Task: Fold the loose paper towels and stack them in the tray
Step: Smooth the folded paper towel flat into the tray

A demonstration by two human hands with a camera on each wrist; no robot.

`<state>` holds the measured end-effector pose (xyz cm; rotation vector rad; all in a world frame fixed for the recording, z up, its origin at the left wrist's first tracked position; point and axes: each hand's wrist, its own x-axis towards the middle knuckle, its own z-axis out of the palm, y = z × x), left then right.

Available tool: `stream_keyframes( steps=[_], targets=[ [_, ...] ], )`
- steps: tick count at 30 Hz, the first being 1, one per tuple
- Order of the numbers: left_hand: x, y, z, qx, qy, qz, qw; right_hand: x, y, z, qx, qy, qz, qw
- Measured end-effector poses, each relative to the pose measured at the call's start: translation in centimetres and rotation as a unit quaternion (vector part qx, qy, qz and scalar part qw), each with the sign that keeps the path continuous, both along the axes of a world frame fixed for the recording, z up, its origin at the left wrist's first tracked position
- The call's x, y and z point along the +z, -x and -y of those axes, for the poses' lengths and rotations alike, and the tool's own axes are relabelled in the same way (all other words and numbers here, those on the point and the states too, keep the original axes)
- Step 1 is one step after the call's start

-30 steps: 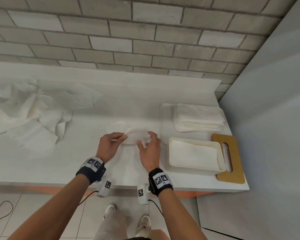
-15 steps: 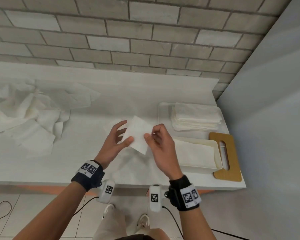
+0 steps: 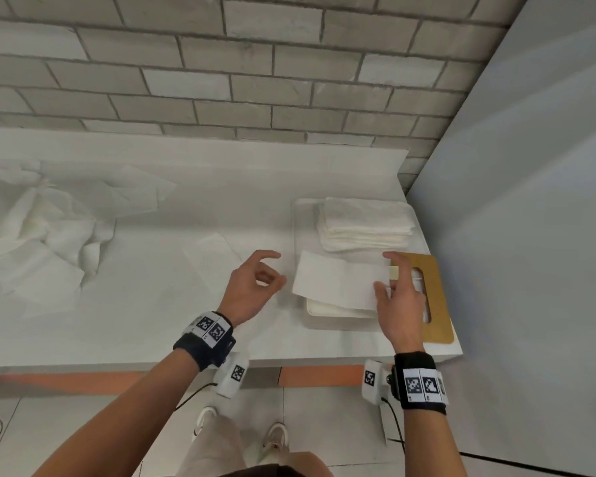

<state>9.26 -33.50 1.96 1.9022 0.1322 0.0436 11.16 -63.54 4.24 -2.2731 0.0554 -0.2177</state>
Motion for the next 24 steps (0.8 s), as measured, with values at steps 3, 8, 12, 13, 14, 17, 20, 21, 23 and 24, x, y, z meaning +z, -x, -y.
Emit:
stream_keyframes(
  steps=[3, 8, 12, 13, 14, 17, 20, 21, 23, 24],
  targets=[
    [-3.0, 0.0, -3.3, -0.03, -0.31, -0.014, 0.95, -0.8, -0.4, 1.4, 0.008, 0.096, -0.021, 0.995],
    [-6.4, 1.3, -7.2, -0.035, -0.448, -0.048, 0.892, -2.0, -1.4, 1.9, 0.028, 0.233, -0.03, 0.972],
    [-5.6, 1.2, -7.2, -0.03, -0.454, -0.033, 0.89, -2.1, -1.6, 1.8, 0.027, 0.266, -0.058, 0.962],
    [-4.7, 1.1, -6.7, -0.014, -0.425, -0.037, 0.904, -1.9, -1.5, 1.8, 0.027, 0.257, -0.058, 0.964],
    [-3.4, 1.0, -6.1, 0.005, -0.383, -0.034, 0.923, -1.4, -1.4, 1.7, 0.024, 0.241, -0.045, 0.969],
    [2.3, 1.0, -3.1, 0.013, -0.228, 0.011, 0.974, 1.3, -0.6, 0.6, 0.047, 0.145, 0.053, 0.987],
    [9.5, 1.1, 1.1, -0.083, -0.093, 0.065, 0.99, 5.7, 0.6, -1.6, 0.206, -0.056, 0.039, 0.976],
    [11.6, 1.1, 2.4, -0.127, -0.062, 0.078, 0.987, 7.0, 1.0, -2.3, 0.258, -0.108, 0.016, 0.96],
    [14.5, 0.8, 4.7, -0.184, -0.021, 0.102, 0.977, 8.5, 1.5, -3.3, 0.304, -0.165, -0.022, 0.938],
    [15.4, 0.5, 5.5, -0.19, -0.002, 0.113, 0.975, 9.0, 1.6, -3.3, 0.296, -0.182, -0.041, 0.937]
  ],
)
